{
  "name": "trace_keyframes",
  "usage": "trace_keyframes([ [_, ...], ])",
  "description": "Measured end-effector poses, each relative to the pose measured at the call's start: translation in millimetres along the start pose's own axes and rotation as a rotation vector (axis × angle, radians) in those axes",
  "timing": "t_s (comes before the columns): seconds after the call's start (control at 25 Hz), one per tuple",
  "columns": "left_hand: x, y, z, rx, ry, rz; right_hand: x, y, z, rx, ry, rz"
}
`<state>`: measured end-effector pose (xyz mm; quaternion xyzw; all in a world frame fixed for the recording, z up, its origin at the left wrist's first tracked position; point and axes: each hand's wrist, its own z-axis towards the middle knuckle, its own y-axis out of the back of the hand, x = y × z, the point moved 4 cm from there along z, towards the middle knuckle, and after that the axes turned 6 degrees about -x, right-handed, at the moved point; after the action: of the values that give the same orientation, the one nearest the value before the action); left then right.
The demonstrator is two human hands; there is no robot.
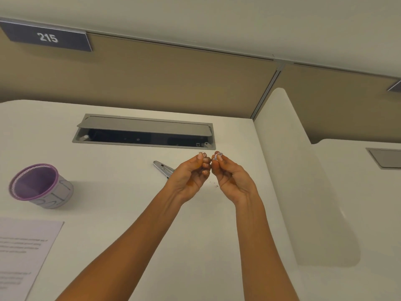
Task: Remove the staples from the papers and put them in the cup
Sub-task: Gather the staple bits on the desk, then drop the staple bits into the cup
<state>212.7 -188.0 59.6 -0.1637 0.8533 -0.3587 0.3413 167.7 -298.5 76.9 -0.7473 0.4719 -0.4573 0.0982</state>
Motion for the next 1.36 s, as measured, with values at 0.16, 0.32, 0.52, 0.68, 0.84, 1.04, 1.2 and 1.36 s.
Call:
trace_keyframes([
  [0.16, -43, 25, -35, -0.05, -0.117, 0.017, -29, -45, -12, 0.057, -0.032, -0.079],
  [0.32, -97, 77, -75, -0.119, -0.245, 0.009, -84, -103, -18, 0.122, -0.122, -0.154],
  [0.52, -180, 178, -126, -0.286, -0.402, 0.07, -170, -174, -23, 0.195, -0.278, -0.184],
  [0.68, -232, 243, -151, -0.489, -0.512, 0.424, -228, -213, -17, 0.206, -0.348, -0.255],
  [0.84, -260, 260, -158, -0.582, -0.618, 0.839, -253, -238, -5, 0.211, -0.228, -0.5],
  [1.04, -271, 268, -150, -0.699, -0.624, 1.228, -258, -258, 6, 0.22, 0.046, -1.067],
  [1.2, -274, 267, -146, -0.738, -0.623, 1.393, -267, -273, 15, 0.229, 0.306, -1.513],
  [1.36, -272, 269, -143, -0.74, -0.594, 1.501, -274, -284, 11, 0.278, 0.405, -1.76],
])
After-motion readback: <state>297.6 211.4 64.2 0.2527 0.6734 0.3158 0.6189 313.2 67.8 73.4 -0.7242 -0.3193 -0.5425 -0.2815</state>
